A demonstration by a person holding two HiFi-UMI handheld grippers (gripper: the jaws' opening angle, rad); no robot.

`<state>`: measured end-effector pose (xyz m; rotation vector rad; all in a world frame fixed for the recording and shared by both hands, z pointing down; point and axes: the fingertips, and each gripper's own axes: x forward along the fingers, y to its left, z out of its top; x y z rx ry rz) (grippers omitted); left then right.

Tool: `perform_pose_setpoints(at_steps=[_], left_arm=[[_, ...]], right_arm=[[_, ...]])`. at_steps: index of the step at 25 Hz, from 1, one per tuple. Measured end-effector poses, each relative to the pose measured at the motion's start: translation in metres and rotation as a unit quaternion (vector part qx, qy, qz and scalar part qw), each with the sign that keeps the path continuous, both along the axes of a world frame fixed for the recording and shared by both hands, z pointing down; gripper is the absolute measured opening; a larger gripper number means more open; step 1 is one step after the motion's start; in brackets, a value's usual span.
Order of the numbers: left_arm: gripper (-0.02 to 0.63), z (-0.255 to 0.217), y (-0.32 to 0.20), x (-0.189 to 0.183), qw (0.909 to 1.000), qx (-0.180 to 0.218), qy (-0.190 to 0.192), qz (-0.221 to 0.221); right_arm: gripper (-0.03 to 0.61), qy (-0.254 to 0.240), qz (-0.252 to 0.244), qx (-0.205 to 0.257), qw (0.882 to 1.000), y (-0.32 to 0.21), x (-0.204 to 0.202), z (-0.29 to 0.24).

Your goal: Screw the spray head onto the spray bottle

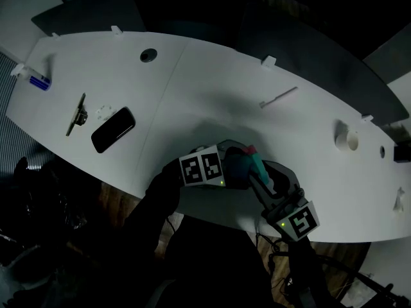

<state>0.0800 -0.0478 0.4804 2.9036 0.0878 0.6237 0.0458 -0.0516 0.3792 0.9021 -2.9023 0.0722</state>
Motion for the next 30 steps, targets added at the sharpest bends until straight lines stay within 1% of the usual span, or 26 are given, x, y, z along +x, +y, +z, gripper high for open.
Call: perform_pose_setpoints(at_steps=[1,2,4,5,6,7,9,11,12,13,14,15,16,17,18,19,20,21,22,23,24,25,26,27,28,30], left_arm=[[0.4,-0.001,0.001,0.001,1.0,0.003,0.007,-0.002],[0.397,-0.003,0.0,0.0,0.9997,0.009,0.016,-0.018],[0.394,-0.005,-0.003,0.0,0.9959,0.026,0.028,-0.082],[0.393,-0.006,-0.004,0.0,0.9913,0.034,0.031,-0.123],[0.391,-0.007,-0.006,0.0,0.9843,0.042,0.034,-0.168],[0.39,-0.007,-0.007,0.0,0.9748,0.049,0.035,-0.215],[0.387,-0.008,-0.011,-0.003,0.9509,0.063,0.034,-0.301],[0.387,-0.009,-0.013,-0.006,0.9248,0.064,0.026,-0.374],[0.385,-0.009,-0.014,-0.007,0.913,0.064,0.024,-0.402],[0.385,-0.008,-0.014,-0.008,0.9048,0.064,0.022,-0.42],[0.387,-0.007,-0.014,-0.008,0.903,0.064,0.023,-0.424],[0.388,-0.007,-0.013,-0.007,0.9086,0.065,0.027,-0.412],[0.393,-0.007,-0.012,-0.007,0.9206,0.069,0.035,-0.383],[0.396,-0.007,-0.011,-0.007,0.9368,0.071,0.044,-0.34],[0.431,-0.005,-0.01,-0.009,0.9552,0.063,0.045,-0.286],[0.439,-0.002,-0.008,-0.011,0.973,0.041,0.035,-0.224],[0.44,0.002,-0.004,-0.012,0.9865,0.009,0.019,-0.162],[0.437,0.004,-0.001,-0.012,0.9942,-0.021,0.003,-0.105],[0.437,0.004,0.002,-0.01,0.9975,-0.037,-0.008,-0.06],[0.424,0.003,0.003,-0.007,0.9987,-0.037,-0.014,-0.032],[0.397,0.002,0.002,-0.005,0.9992,-0.029,-0.013,-0.024],[0.391,0.001,0.001,-0.003,0.9993,-0.016,-0.008,-0.034],[0.383,-0.001,-0.002,-0.002,0.9982,-0.003,0.0,-0.059],[0.376,-0.002,-0.005,-0.002,0.9954,0.012,0.009,-0.095],[0.371,-0.004,-0.008,-0.001,0.9903,0.027,0.016,-0.135],[0.363,-0.004,-0.01,-0.002,0.9747,0.051,0.023,-0.216]], right_arm=[[0.13,-0.002,0.0,-0.001,1.0,0.0,0.0,0.0],[0.13,-0.005,0.002,0.0,1.0,0.0,0.0,-0.001],[0.13,-0.012,0.017,0.007,1.0,0.0,0.002,-0.002],[0.13,-0.014,0.03,0.012,0.999,0.0,0.003,-0.003],[0.13,-0.016,0.046,0.017,0.999,0.001,0.004,-0.003],[0.13,-0.018,0.065,0.022,0.997,0.001,0.005,-0.004],[0.13,-0.018,0.107,0.029,0.994,0.0,0.006,-0.005],[0.13,-0.017,0.142,0.033,0.989,0.0,0.007,-0.005],[0.13,-0.018,0.153,0.032,0.988,0.0,0.007,-0.004],[0.13,-0.019,0.156,0.03,0.987,0.0,0.007,-0.003],[0.13,-0.02,0.153,0.027,0.988,0.0,0.007,-0.002],[0.13,-0.019,0.143,0.023,0.989,0.001,0.007,-0.001],[0.13,-0.018,0.126,0.017,0.992,0.002,0.006,0.0],[0.13,-0.016,0.105,0.009,0.994,0.002,0.006,0.002],[0.13,-0.015,0.08,0.0,0.997,0.003,0.006,0.004],[0.13,-0.014,0.051,-0.009,0.999,0.003,0.006,0.004],[0.13,-0.011,0.022,-0.015,1.0,0.003,0.005,0.004],[0.13,-0.007,-0.006,-0.02,1.0,0.003,0.004,0.003],[0.13,-0.002,-0.031,-0.023,0.999,0.003,0.003,0.002],[0.13,0.004,-0.05,-0.025,0.998,0.003,0.002,0.001],[0.13,0.007,-0.06,-0.025,0.998,0.002,0.002,0.001],[0.13,0.007,-0.06,-0.024,0.998,0.0,0.003,0.0],[0.13,0.004,-0.049,-0.021,0.999,-0.003,0.004,-0.001],[0.13,-0.003,-0.03,-0.015,0.999,-0.005,0.006,-0.002],[0.13,-0.012,-0.005,-0.006,1.0,-0.006,0.009,-0.004],[0.13,-0.028,0.054,0.013,0.998,-0.007,0.012,-0.005]])
